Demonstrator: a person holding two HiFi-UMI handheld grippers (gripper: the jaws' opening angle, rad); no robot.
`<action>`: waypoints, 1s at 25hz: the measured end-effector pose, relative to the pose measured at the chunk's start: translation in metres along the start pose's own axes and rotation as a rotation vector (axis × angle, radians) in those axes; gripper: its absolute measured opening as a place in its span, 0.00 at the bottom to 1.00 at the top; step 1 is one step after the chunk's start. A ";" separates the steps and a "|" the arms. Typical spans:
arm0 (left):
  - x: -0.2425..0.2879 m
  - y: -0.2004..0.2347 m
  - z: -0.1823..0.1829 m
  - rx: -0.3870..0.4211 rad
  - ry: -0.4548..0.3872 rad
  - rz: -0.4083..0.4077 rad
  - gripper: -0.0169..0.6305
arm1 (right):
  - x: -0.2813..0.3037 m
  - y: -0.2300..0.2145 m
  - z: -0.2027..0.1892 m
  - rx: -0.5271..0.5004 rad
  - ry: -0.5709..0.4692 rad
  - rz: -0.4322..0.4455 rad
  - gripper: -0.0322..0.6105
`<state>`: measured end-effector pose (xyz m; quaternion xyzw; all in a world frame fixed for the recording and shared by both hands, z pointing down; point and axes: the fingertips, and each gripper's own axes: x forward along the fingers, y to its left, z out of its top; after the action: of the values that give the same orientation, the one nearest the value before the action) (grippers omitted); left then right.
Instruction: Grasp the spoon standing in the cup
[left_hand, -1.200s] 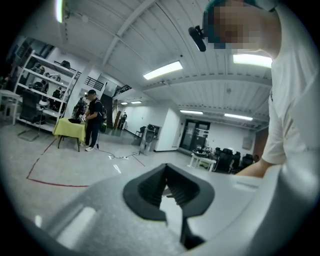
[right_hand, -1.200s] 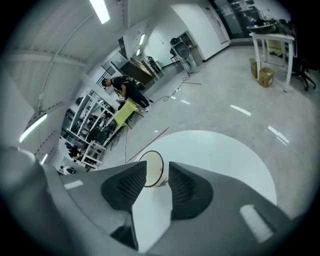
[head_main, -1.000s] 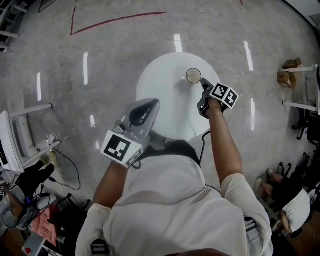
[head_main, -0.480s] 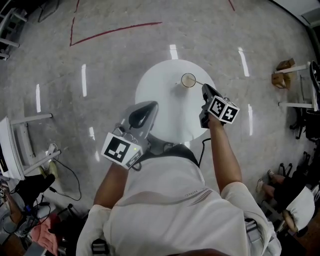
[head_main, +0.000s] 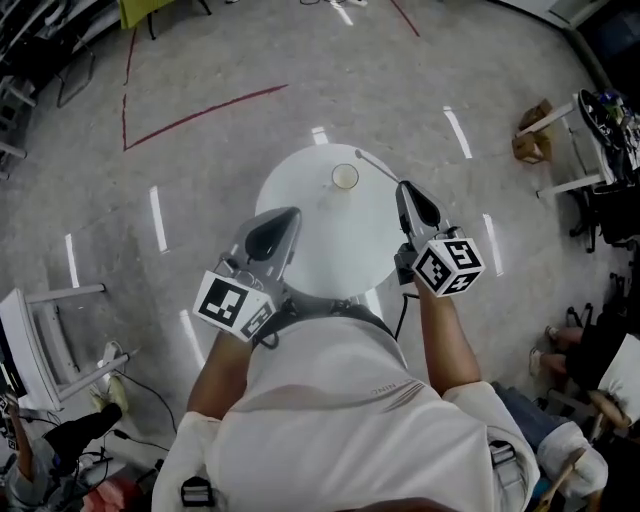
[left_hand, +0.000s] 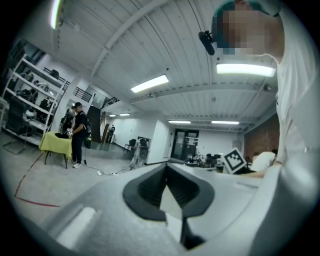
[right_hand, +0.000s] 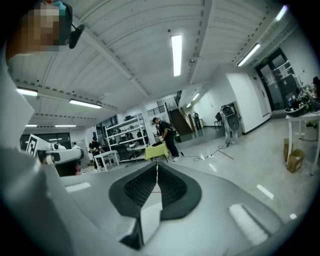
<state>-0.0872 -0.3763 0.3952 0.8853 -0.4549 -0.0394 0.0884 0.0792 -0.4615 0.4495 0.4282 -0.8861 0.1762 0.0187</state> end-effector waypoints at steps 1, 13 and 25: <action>0.001 -0.005 0.006 0.010 -0.010 -0.010 0.03 | -0.011 0.004 0.009 -0.010 -0.023 0.002 0.06; 0.010 -0.054 0.050 0.059 -0.051 -0.108 0.03 | -0.100 0.049 0.067 -0.171 -0.212 -0.017 0.07; 0.006 -0.064 0.052 0.066 -0.055 -0.127 0.03 | -0.093 0.058 0.064 -0.160 -0.163 0.030 0.07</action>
<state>-0.0400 -0.3509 0.3315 0.9134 -0.4010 -0.0542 0.0441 0.1008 -0.3796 0.3552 0.4248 -0.9023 0.0698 -0.0217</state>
